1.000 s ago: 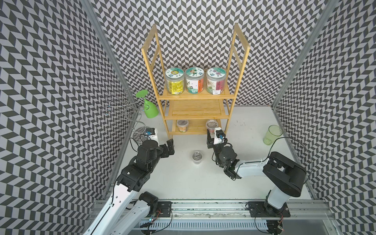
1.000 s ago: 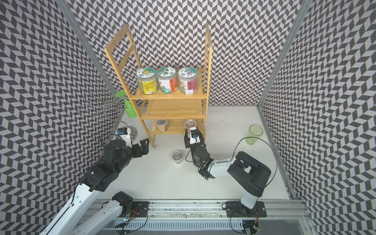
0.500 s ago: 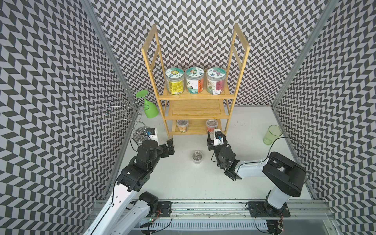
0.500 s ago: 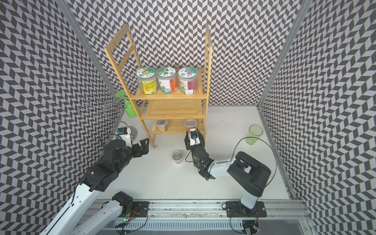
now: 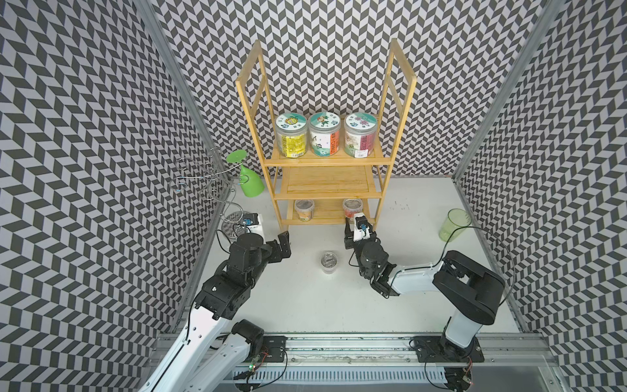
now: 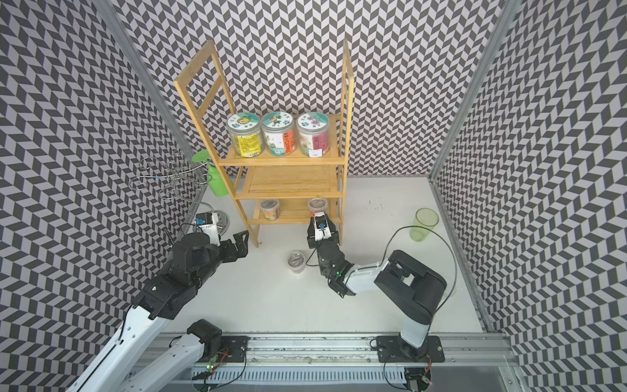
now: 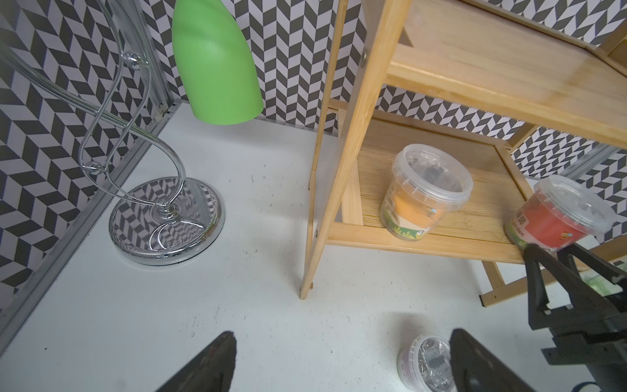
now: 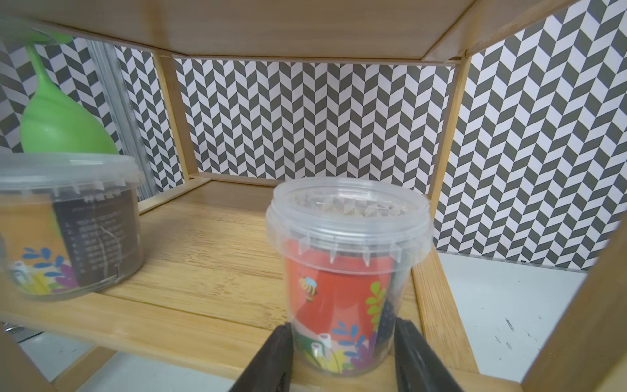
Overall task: Place the seed container on the shelf
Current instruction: Place the seed jar on the shelf.
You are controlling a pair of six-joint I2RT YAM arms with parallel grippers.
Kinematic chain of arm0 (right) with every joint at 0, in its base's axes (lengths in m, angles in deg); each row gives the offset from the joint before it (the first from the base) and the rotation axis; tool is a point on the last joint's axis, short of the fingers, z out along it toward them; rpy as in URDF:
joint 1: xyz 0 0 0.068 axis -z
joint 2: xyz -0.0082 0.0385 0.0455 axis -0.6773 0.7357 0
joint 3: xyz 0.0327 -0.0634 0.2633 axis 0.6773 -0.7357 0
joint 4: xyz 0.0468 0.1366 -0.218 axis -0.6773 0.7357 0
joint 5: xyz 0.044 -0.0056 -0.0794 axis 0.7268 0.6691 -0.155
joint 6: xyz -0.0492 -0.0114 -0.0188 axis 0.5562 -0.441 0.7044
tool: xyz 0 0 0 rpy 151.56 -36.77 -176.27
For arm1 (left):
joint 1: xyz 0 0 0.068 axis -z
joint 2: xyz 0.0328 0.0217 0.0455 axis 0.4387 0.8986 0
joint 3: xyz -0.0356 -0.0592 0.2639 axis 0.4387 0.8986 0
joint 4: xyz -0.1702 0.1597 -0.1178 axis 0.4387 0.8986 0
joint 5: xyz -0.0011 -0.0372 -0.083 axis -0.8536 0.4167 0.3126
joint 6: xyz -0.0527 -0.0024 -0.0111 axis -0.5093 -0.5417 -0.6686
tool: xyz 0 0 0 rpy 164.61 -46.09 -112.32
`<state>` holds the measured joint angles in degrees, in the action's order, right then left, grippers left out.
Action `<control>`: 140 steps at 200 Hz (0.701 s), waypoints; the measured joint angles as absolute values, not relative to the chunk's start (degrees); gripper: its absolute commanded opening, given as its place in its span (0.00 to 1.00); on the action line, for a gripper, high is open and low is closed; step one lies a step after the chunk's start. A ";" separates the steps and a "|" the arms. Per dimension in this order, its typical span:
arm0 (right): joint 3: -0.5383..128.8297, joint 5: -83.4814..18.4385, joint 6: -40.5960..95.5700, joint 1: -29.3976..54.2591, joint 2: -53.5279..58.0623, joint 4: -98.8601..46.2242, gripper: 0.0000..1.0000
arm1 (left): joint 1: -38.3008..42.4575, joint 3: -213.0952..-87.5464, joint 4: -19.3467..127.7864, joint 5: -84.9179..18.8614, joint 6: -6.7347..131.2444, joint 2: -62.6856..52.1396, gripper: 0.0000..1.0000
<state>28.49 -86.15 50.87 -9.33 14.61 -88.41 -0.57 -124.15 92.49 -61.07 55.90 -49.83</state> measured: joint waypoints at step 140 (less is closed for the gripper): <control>32.98 -86.19 48.77 -7.43 17.41 -88.41 0.49 | -0.57 -124.15 92.49 -61.51 55.90 -49.79 0.99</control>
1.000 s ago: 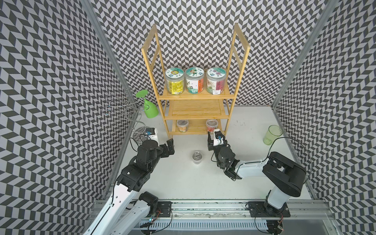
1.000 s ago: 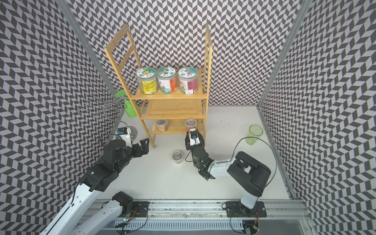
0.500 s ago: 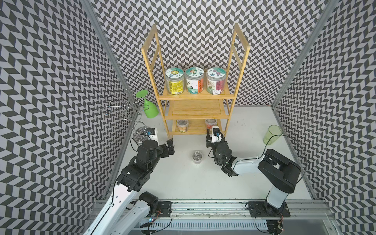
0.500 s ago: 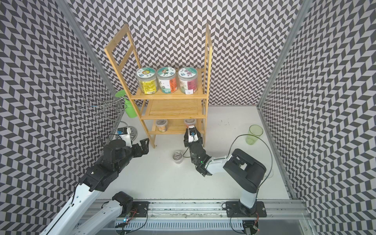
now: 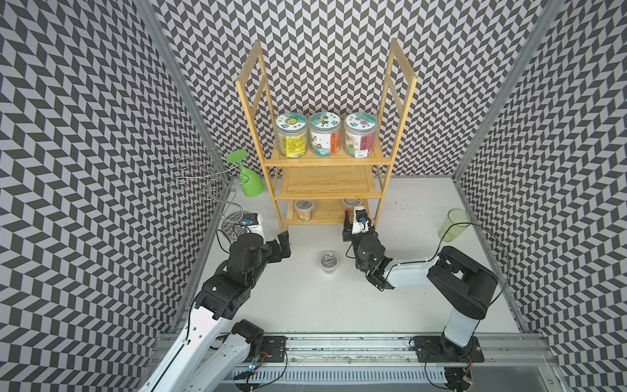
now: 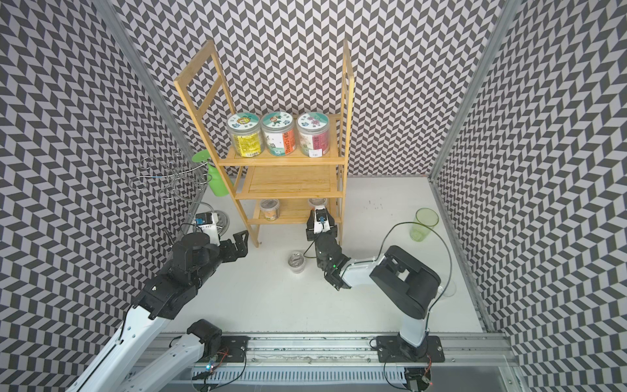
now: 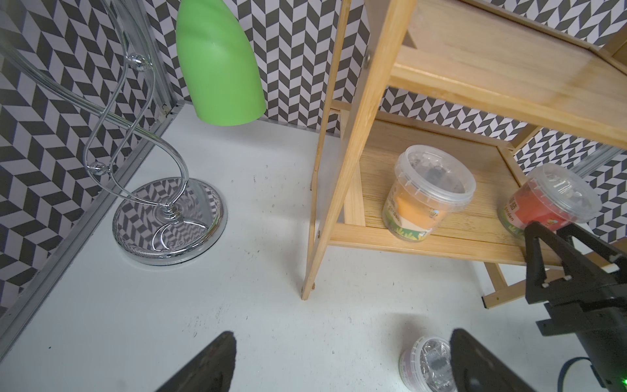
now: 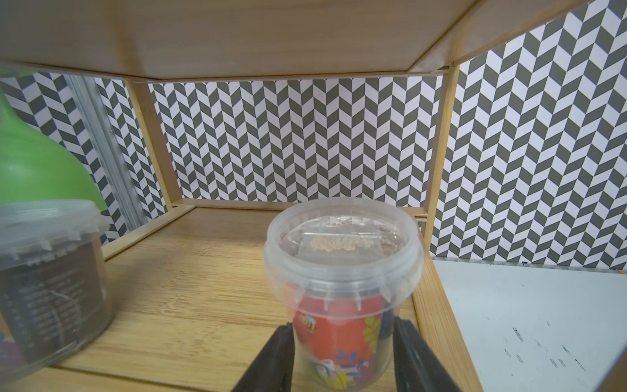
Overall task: Place the seed container on the shelf
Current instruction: Place the seed jar on the shelf.
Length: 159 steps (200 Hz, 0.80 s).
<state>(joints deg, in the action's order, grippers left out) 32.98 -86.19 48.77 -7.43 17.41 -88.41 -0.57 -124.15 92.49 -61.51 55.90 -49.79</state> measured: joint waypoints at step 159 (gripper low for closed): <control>31.05 -85.64 49.28 -8.28 15.40 -86.60 0.61 | -0.59 -124.15 92.49 -61.97 56.86 -49.79 0.99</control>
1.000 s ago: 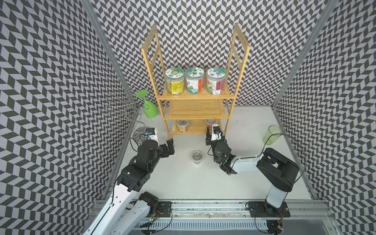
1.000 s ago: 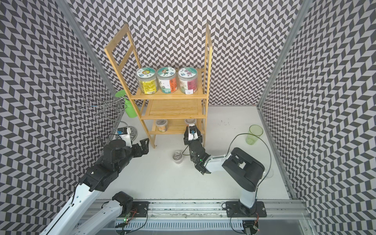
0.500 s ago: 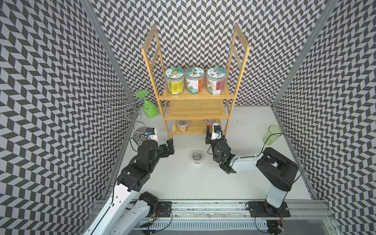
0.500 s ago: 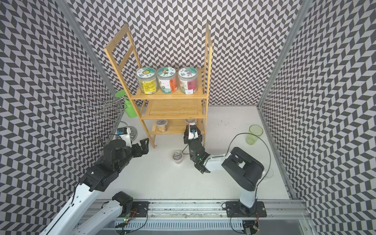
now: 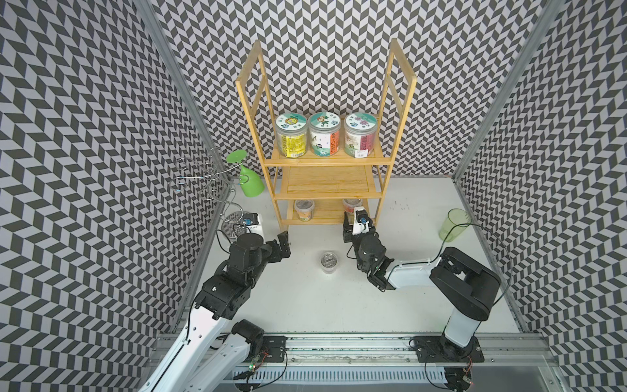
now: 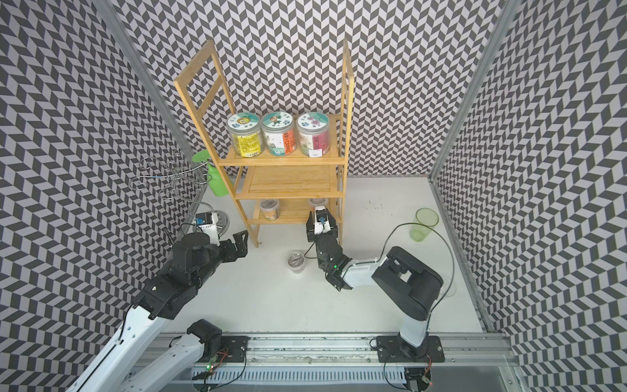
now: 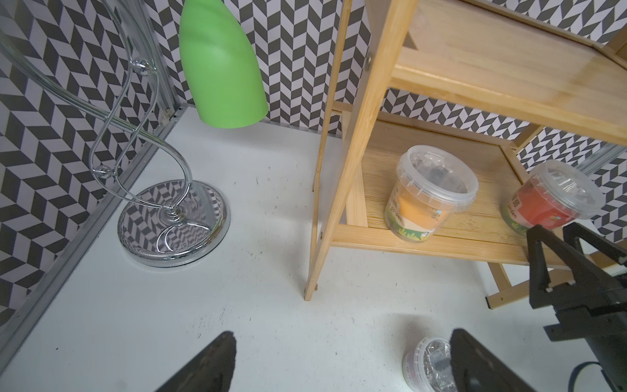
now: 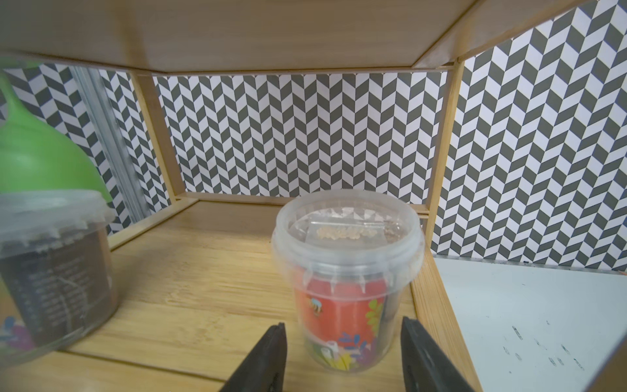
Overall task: Place the seed container on the shelf
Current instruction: Place the seed jar on the shelf, then pick up the seed jar at the center of the board.
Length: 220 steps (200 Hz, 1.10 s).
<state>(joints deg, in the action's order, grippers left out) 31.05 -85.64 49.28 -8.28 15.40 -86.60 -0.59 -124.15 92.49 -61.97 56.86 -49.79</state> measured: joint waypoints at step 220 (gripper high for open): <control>19.18 -93.84 22.72 -18.34 -38.70 -22.36 0.64 | 22.05 -120.42 92.25 -65.11 45.26 -36.45 0.92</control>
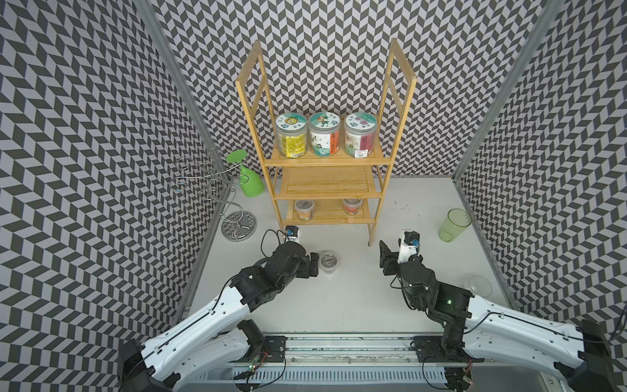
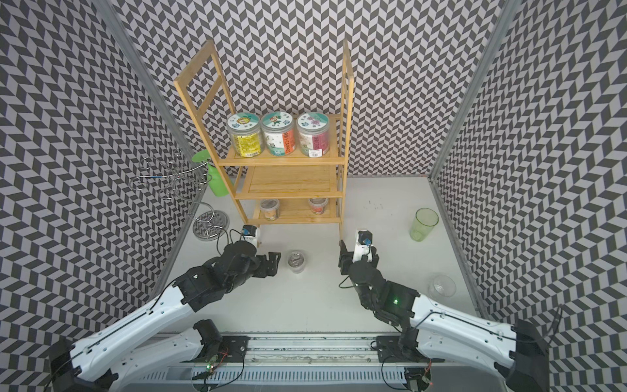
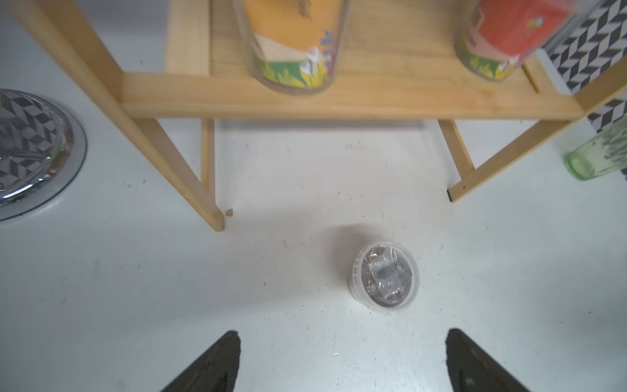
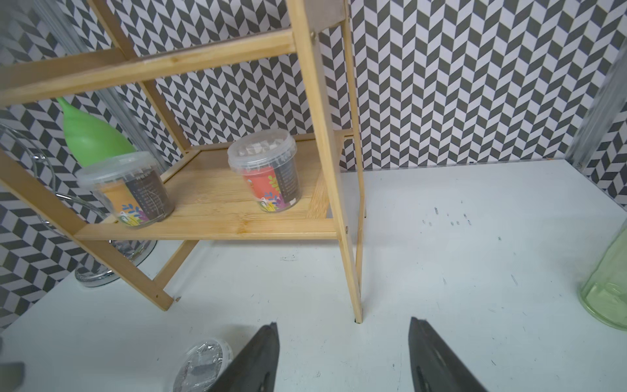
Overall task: Place the seed container on the shelf
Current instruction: Pick up the seed jar at the center of the board.
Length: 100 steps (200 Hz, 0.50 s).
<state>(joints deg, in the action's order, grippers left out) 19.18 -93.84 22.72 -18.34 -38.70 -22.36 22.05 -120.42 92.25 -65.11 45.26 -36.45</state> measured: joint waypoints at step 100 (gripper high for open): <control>19.16 -95.22 21.74 -18.32 -47.83 -12.35 0.64 | 35.15 -119.08 84.71 -68.90 35.51 -22.64 1.00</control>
